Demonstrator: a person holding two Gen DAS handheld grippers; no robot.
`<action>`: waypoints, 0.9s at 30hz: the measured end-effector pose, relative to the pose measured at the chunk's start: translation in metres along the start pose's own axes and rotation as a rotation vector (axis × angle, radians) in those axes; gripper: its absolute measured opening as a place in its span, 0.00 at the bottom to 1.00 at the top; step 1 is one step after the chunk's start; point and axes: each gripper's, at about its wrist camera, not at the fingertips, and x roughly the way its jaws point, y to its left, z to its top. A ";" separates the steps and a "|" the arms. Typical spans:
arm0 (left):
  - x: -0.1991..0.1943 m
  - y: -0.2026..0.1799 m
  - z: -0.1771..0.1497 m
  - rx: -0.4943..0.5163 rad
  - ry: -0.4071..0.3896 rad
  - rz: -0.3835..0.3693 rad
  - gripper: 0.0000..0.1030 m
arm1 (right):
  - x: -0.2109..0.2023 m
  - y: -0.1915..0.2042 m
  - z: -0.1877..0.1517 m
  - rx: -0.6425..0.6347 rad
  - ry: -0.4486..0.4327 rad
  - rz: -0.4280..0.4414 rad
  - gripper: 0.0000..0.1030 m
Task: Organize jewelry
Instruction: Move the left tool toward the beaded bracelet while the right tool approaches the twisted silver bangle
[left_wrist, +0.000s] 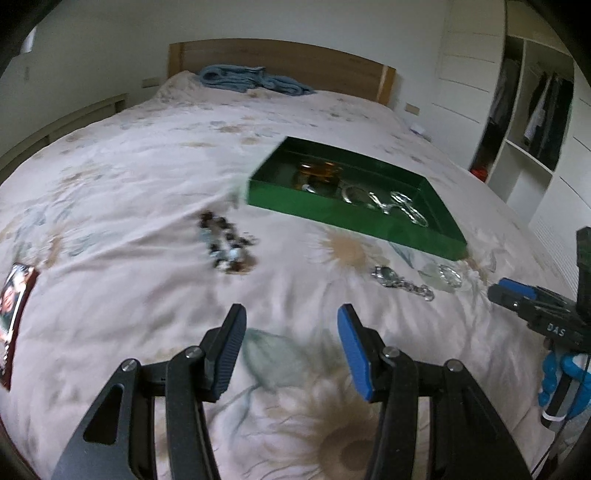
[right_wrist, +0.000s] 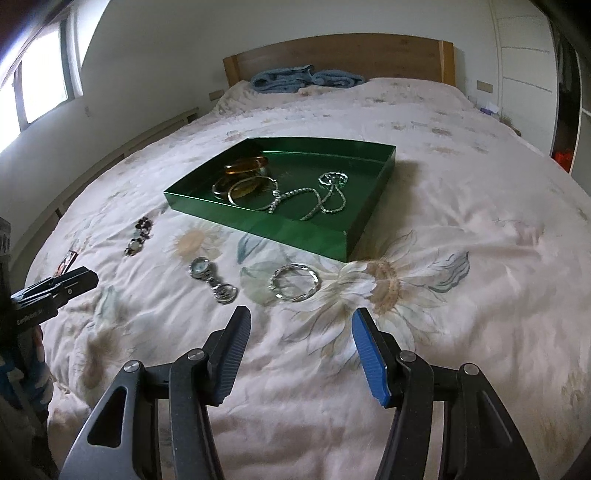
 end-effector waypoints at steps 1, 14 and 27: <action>0.003 -0.002 0.001 0.003 0.002 -0.004 0.48 | 0.003 -0.003 0.000 0.003 0.002 0.005 0.56; 0.023 0.011 0.002 -0.031 0.024 0.022 0.48 | 0.007 -0.025 -0.008 -0.007 0.007 0.018 0.55; 0.018 0.041 -0.001 -0.088 0.017 0.080 0.48 | 0.024 -0.013 -0.013 -0.062 0.038 0.056 0.52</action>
